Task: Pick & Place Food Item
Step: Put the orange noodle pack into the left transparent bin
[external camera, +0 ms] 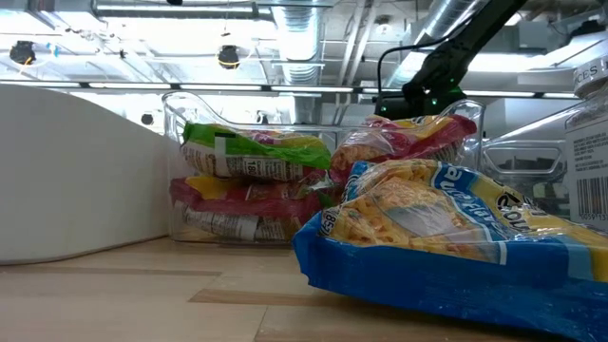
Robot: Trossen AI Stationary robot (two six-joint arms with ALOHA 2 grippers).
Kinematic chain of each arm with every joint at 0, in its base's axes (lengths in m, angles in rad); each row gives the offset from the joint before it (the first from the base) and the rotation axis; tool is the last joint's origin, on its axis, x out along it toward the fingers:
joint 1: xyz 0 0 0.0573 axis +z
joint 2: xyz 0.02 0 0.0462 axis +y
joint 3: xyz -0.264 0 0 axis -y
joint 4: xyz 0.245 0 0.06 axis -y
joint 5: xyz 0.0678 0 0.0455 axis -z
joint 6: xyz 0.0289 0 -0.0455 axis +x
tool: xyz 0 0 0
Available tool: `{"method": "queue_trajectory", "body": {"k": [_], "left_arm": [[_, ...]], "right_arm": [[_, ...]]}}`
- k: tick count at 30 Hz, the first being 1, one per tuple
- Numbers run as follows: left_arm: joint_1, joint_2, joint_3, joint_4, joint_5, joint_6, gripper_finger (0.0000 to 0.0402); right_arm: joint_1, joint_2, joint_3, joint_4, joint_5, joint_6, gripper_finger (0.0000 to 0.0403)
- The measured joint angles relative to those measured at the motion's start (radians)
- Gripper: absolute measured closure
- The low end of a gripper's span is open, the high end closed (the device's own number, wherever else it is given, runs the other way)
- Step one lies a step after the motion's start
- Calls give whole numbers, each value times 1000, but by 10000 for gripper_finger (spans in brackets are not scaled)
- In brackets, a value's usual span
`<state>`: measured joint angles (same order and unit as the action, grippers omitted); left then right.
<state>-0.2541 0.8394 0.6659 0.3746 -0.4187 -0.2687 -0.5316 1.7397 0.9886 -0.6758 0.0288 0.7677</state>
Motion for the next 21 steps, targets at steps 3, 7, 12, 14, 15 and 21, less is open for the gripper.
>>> {"method": "queue_trajectory", "body": {"k": [3,7,12,14,15,21], "left_arm": [[0,0,0,0,0,0,325],[0,0,0,0,0,0,325],[0,0,0,0,0,-1,325],[0,0,0,0,0,-1,325],[0,0,0,0,0,-1,325],[0,0,0,0,0,0,325]], "right_arm": [[0,0,0,2,0,2,398],[4,-8,-2,1,-1,8,400],[25,-50,-5,0,-4,18,402],[37,-76,-5,0,-1,19,402],[43,-88,-4,0,5,19,402],[78,-183,-4,3,21,7,403]]}}
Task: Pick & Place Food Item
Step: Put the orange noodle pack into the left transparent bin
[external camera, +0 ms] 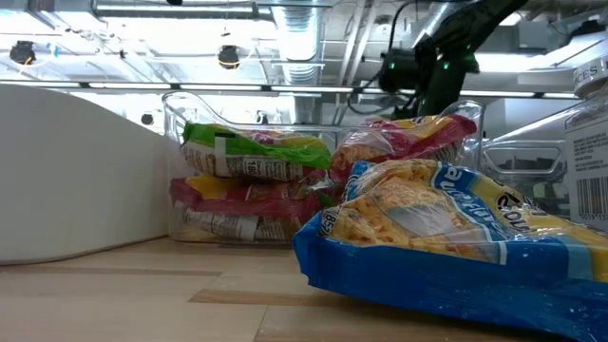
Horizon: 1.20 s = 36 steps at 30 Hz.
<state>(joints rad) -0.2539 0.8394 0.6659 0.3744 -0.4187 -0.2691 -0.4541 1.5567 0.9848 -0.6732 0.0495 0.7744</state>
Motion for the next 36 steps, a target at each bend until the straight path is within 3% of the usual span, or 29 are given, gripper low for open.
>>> {"method": "queue_trajectory", "body": {"k": [9,17,26,36], "left_arm": [[0,0,0,-1,-22,26,325],[16,0,0,-35,-62,49,325],[43,0,0,-54,-61,49,325],[43,0,0,-96,-60,51,325]], "right_arm": [[74,-171,2,-3,-4,-89,403],[233,-269,3,31,-107,-191,403],[420,-275,102,34,-108,-246,403],[486,-237,284,-74,-157,-439,403]]}}
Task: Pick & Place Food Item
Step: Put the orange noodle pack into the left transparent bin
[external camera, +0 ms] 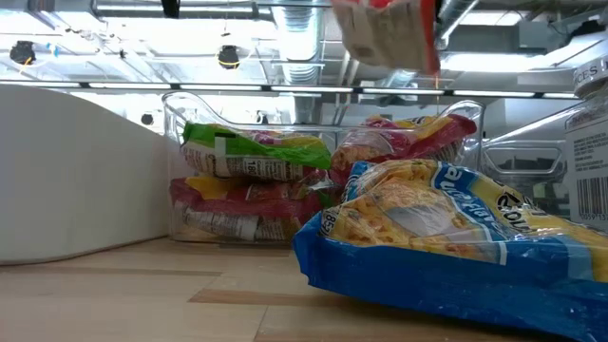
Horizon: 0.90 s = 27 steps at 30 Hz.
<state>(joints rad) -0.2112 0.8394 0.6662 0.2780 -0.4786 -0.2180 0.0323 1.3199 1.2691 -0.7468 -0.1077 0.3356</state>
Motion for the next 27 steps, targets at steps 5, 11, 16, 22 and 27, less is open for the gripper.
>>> {"method": "queue_trajectory", "body": {"k": [5,11,16,22,27], "left_arm": [[0,-2,0,-12,1,-8,325],[-4,-5,0,-18,15,-23,325],[-11,-11,1,-28,19,-26,325],[-14,-19,0,-43,23,-26,325],[-14,-27,0,-46,22,-26,325]], "right_arm": [[23,90,113,-109,-6,-103,403],[57,204,245,-231,-8,-192,403],[85,276,323,-311,-9,-253,403],[112,328,353,-332,-23,-305,403],[124,358,350,-365,-25,-313,403]]}}
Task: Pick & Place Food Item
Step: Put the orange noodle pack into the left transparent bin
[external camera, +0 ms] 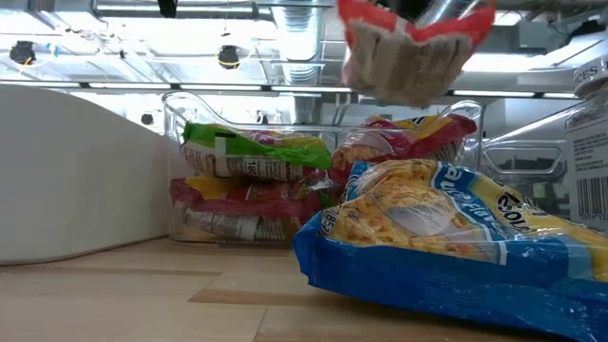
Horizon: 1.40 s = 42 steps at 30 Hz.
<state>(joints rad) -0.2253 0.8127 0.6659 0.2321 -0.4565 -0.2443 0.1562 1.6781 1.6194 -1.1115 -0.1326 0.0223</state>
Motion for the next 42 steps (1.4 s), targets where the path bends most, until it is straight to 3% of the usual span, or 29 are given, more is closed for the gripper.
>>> {"method": "queue_trajectory", "body": {"k": [30,34,42], "left_arm": [[0,-14,0,-15,-4,1,325],[4,-14,0,-19,-11,2,325],[24,-13,0,-35,-26,4,325]], "right_arm": [[-20,30,8,196,-28,-86,403],[-19,98,84,163,-29,-109,403],[-21,309,401,-73,-27,-221,403]]}}
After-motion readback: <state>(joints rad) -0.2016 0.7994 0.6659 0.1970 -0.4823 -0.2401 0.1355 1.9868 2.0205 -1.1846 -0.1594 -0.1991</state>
